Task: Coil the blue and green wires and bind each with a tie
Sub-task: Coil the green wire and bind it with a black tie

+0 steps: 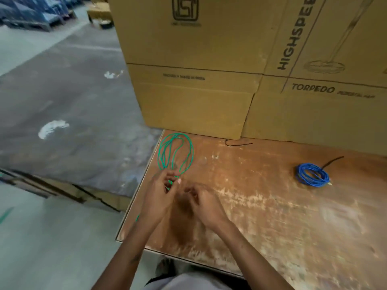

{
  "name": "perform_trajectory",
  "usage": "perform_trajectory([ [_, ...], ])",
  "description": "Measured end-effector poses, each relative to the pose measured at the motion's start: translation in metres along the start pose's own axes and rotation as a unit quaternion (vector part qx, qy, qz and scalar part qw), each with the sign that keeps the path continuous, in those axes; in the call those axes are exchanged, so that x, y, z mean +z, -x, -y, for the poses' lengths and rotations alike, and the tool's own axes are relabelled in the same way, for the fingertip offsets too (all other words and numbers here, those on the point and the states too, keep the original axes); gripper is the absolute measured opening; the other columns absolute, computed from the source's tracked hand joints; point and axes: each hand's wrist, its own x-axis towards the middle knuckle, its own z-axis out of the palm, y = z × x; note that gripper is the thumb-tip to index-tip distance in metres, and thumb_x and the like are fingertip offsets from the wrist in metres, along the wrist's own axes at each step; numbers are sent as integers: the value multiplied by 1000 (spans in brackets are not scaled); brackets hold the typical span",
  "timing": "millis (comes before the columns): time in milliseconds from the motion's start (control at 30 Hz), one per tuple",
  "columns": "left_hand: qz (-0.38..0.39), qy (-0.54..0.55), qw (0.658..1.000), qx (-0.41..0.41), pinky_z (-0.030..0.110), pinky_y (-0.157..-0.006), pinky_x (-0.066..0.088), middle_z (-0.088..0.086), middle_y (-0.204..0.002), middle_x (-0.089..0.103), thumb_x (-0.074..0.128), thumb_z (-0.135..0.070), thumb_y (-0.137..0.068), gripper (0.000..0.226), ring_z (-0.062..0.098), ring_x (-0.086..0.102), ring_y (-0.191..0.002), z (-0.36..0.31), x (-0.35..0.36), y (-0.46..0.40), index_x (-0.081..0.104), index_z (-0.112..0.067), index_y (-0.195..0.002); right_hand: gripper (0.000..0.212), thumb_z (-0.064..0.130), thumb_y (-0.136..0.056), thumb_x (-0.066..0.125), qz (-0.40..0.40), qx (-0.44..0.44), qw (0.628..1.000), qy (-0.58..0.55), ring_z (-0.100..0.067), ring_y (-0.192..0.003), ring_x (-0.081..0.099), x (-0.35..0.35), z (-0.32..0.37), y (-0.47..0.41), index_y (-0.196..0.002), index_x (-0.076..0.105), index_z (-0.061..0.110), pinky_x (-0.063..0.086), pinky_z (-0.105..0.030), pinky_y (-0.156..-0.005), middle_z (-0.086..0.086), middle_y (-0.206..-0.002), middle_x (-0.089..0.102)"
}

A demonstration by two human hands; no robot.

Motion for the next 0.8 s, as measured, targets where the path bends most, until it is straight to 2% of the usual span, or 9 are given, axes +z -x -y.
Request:
perform_trajectory([
  [67,19,-91,996,5,41,-81,56,-7,-102,68,82,-30,-81,37,13,66,-91,14,-20,0,62,-28,-112,28,19,-95,60,-3,-7,1000,7,-23,-103,66,16,15,-2,-120,67,31,53,-40,-95,0,-109,71],
  [133,70,-238,968,-27,42,-88,54,-4,-113,63,85,-56,-63,71,20,64,-106,29,-38,0,53,-32,-122,37,20,-93,59,3,-6,1000,20,-29,-107,64,28,27,-6,-128,62,33,52,-41,-97,-4,-113,67],
  [200,131,-289,946,-64,41,-90,52,-1,-118,55,86,-65,-52,91,25,60,-111,43,-51,0,47,-32,-127,45,20,-91,61,20,-15,998,53,-31,-109,64,38,32,-11,-133,60,35,52,-39,-96,-5,-117,64],
  [367,195,-194,961,1,36,-78,51,-11,-95,53,93,-46,-54,67,15,59,-88,75,-59,-4,54,-25,-104,50,54,-84,49,42,-5,983,177,-28,-115,64,49,38,-19,-129,64,40,50,-41,-94,1,-121,65],
  [433,188,-154,970,17,31,-75,50,-15,-92,54,92,-39,-60,54,7,57,-82,79,-60,-4,57,-29,-100,50,50,-84,43,33,-3,983,183,-26,-116,63,50,42,-18,-126,68,39,45,-41,-93,2,-121,66],
  [533,161,-130,977,52,28,-78,50,-11,-95,53,90,-38,-63,43,4,56,-82,81,-64,2,60,-32,-93,31,36,-91,62,3,-4,973,229,-23,-116,62,50,38,-17,-121,69,39,41,-40,-91,5,-116,64],
  [600,158,-138,976,52,24,-80,48,-12,-99,53,89,-52,-60,47,3,57,-86,81,-69,7,63,-32,-94,26,36,-88,72,-8,4,966,258,-24,-110,66,50,35,-16,-114,71,37,41,-40,-88,4,-112,65],
  [700,180,-182,966,19,30,-88,50,-12,-109,54,84,-74,-44,79,9,59,-97,82,-72,16,61,-33,-107,22,42,-85,77,-13,-5,955,297,-24,-99,68,48,38,-12,-105,73,36,48,-39,-81,4,-107,65],
  [800,194,-170,966,24,29,-87,49,-15,-105,53,90,-57,-52,76,15,61,-101,86,-71,21,53,-30,-113,25,36,-80,83,-16,-16,961,277,-27,-93,70,47,40,-10,-103,74,34,54,-39,-75,3,-105,65],
])
